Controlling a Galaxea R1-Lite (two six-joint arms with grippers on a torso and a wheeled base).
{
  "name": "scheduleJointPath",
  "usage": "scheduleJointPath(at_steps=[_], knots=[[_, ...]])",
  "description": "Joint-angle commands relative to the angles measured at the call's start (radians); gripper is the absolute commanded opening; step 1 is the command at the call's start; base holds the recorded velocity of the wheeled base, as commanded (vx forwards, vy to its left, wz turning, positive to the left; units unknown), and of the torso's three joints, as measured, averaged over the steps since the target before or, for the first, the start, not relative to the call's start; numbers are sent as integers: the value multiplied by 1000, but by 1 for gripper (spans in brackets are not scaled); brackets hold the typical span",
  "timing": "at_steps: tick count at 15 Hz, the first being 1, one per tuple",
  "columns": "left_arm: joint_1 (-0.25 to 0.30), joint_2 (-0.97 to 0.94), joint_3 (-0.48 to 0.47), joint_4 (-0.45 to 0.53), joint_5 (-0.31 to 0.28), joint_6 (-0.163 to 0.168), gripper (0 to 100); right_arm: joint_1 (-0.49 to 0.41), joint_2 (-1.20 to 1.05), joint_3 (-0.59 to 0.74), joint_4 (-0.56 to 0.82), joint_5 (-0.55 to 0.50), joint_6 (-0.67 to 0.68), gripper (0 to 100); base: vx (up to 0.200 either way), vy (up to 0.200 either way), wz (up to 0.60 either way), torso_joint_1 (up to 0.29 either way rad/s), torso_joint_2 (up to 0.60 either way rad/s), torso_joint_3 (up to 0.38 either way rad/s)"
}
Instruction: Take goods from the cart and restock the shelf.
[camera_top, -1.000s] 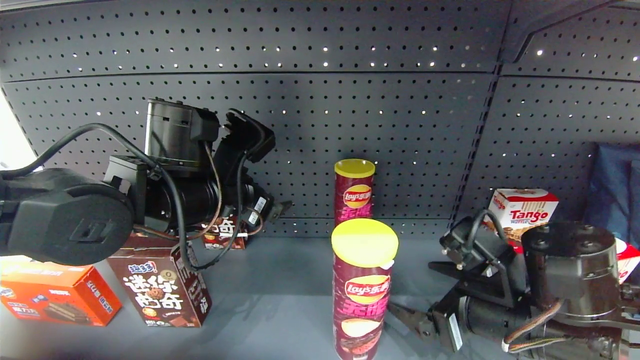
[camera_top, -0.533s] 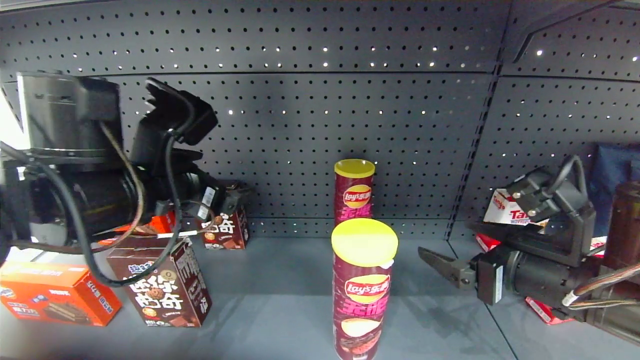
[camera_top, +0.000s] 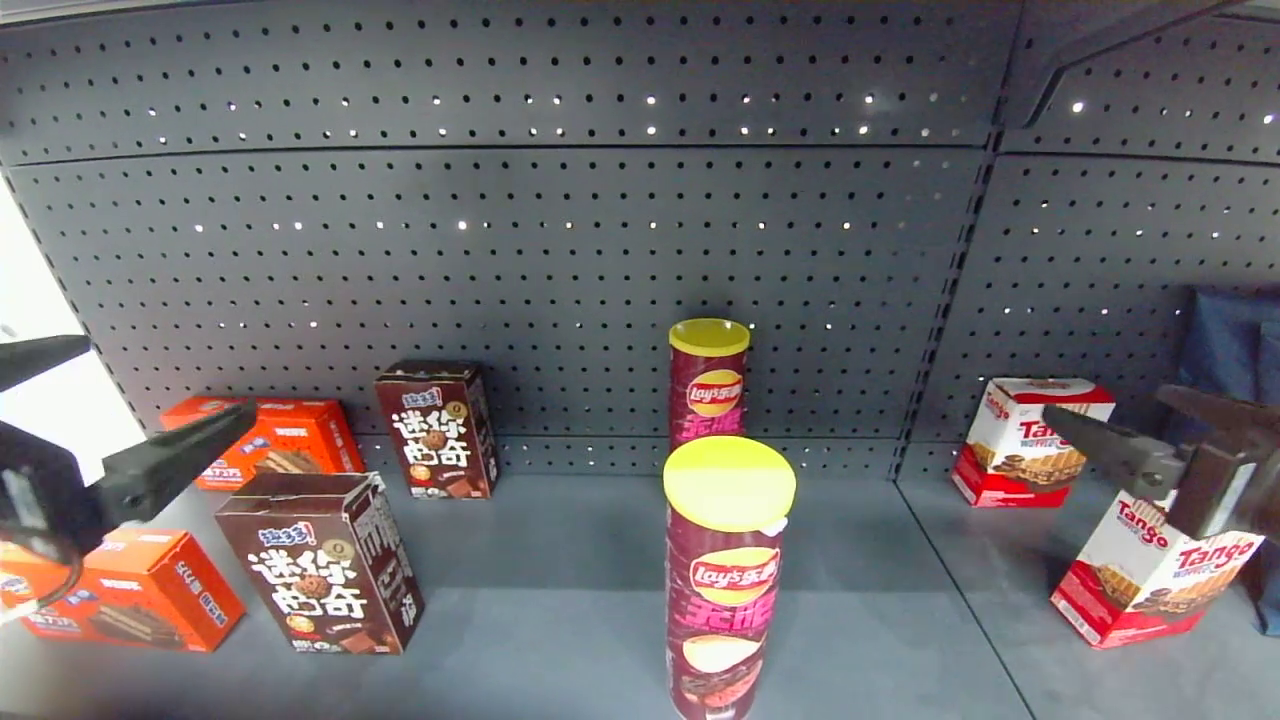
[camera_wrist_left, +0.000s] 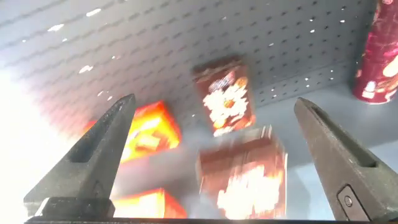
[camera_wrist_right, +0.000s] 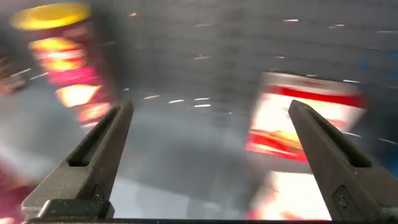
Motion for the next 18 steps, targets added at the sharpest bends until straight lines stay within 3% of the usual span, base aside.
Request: scheduleJointPath(at_steps=[1, 3, 5, 9, 12, 14, 16, 17, 18], knots=[[36, -316, 191, 8, 93, -14, 100, -156, -224, 107, 8, -5, -38, 100, 0, 0, 0, 0, 0, 0], [36, -464, 340, 10, 151, -19, 100, -165, -362, 212, 51, -59, -59, 100, 0, 0, 0, 0, 0, 0], [38, -586, 444, 25, 153, -19, 100, -168, -490, 309, 118, -126, -69, 100, 0, 0, 0, 0, 0, 0], [38, -754, 512, 179, 151, -21, 100, -295, -700, 449, 213, -146, -69, 100, 0, 0, 0, 0, 0, 0], [39, -892, 543, 294, 158, -27, 100, -292, -829, 505, 310, -139, -67, 100, 0, 0, 0, 0, 0, 0], [39, -887, 560, 254, 194, -36, 100, -295, -988, 510, 474, -132, -66, 100, 0, 0, 0, 0, 0, 0], [39, -887, 627, 219, 191, -36, 100, -302, -1024, 485, 536, -114, -30, 100, 0, 0, 0, 0, 0, 0], [38, -887, 664, 127, 190, -60, 100, -302, -1024, 485, 537, -63, 0, 100, 0, 0, 0, 0, 0, 0], [38, -887, 664, 140, 191, -100, 100, -303, -1024, 485, 536, -43, 2, 100, 0, 0, 0, 0, 0, 0]])
